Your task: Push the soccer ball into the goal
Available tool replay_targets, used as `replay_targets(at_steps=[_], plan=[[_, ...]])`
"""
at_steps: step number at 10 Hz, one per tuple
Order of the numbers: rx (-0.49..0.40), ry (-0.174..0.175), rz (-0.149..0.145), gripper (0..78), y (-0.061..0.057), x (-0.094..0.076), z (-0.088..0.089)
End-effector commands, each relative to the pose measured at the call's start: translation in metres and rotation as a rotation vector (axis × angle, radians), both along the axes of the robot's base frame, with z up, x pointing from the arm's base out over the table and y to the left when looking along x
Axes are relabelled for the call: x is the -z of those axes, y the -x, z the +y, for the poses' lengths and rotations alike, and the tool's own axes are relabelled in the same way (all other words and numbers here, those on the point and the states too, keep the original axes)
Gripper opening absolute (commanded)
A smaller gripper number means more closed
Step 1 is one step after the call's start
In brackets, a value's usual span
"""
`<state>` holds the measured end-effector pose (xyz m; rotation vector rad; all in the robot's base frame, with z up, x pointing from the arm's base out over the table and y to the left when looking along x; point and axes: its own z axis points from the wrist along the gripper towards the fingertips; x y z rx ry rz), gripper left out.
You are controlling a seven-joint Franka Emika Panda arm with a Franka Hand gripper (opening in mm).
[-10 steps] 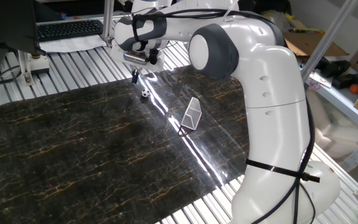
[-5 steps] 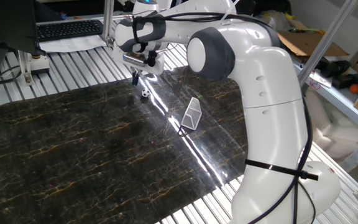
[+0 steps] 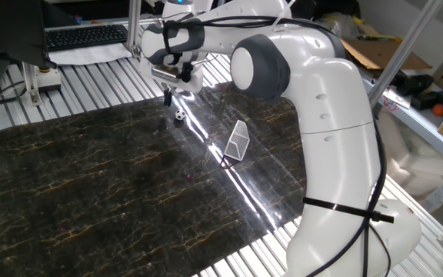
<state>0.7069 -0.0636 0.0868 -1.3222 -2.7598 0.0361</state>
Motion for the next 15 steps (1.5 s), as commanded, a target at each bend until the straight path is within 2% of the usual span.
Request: replay_targets(at_steps=[1, 2, 4, 5, 8, 10, 12, 13, 15], plan=[[0.002, 0.007, -0.020, 0.0, -0.003, 0.009, -0.001], [-0.015, 0.023, -0.013, 0.0, -0.004, 0.013, -0.005], [-0.020, 0.030, -0.001, 0.0, -0.004, 0.015, -0.008], [-0.018, 0.035, 0.016, 0.0, -0.001, 0.013, -0.008], [0.014, 0.035, 0.034, 0.0, 0.013, 0.009, -0.006], [0.024, 0.039, 0.033, 0.0, 0.022, 0.012, -0.006], [0.027, 0.037, 0.028, 0.0, 0.023, 0.013, -0.006], [0.035, 0.037, 0.003, 0.0, 0.018, 0.013, -0.006], [0.048, 0.039, -0.015, 0.0, 0.012, 0.012, -0.010]])
